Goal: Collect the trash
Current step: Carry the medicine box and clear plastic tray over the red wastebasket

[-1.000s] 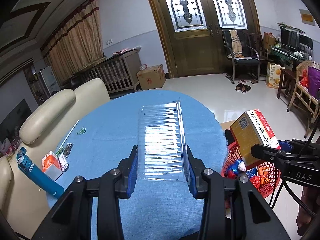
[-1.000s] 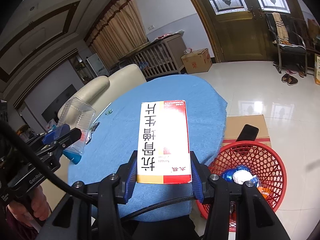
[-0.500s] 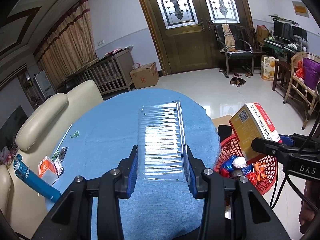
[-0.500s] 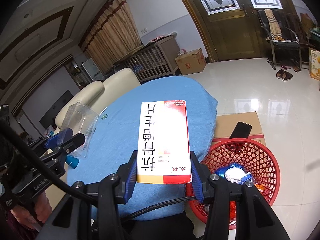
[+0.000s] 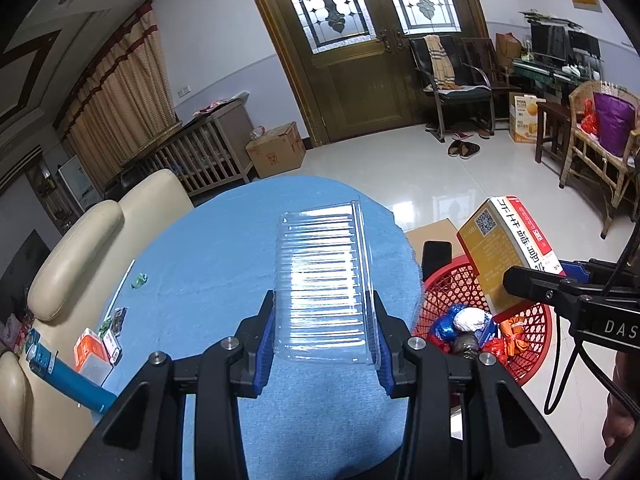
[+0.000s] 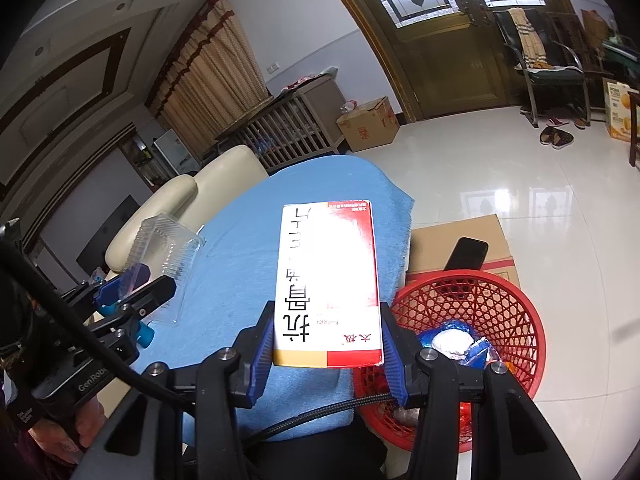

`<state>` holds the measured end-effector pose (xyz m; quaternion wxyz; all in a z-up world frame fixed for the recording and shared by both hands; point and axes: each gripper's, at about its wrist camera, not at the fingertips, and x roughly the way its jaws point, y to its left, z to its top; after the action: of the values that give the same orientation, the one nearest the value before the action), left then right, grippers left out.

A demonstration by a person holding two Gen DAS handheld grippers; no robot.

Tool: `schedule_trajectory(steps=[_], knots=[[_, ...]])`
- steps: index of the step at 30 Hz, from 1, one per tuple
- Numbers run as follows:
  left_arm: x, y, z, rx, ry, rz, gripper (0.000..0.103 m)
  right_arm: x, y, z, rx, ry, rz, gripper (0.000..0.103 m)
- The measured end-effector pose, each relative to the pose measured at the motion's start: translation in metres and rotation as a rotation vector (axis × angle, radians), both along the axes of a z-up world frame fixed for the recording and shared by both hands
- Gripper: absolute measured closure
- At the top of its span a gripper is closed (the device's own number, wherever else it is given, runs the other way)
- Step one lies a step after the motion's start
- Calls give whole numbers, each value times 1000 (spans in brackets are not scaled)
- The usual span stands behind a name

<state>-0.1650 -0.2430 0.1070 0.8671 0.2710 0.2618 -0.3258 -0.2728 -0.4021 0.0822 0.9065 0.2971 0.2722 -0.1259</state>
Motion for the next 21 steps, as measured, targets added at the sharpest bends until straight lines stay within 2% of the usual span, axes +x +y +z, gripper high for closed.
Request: schedule_trajectory(steps=[21], knots=[[-14, -37, -13, 75, 5, -85, 60, -25, -31, -13, 57, 3, -70, 53]])
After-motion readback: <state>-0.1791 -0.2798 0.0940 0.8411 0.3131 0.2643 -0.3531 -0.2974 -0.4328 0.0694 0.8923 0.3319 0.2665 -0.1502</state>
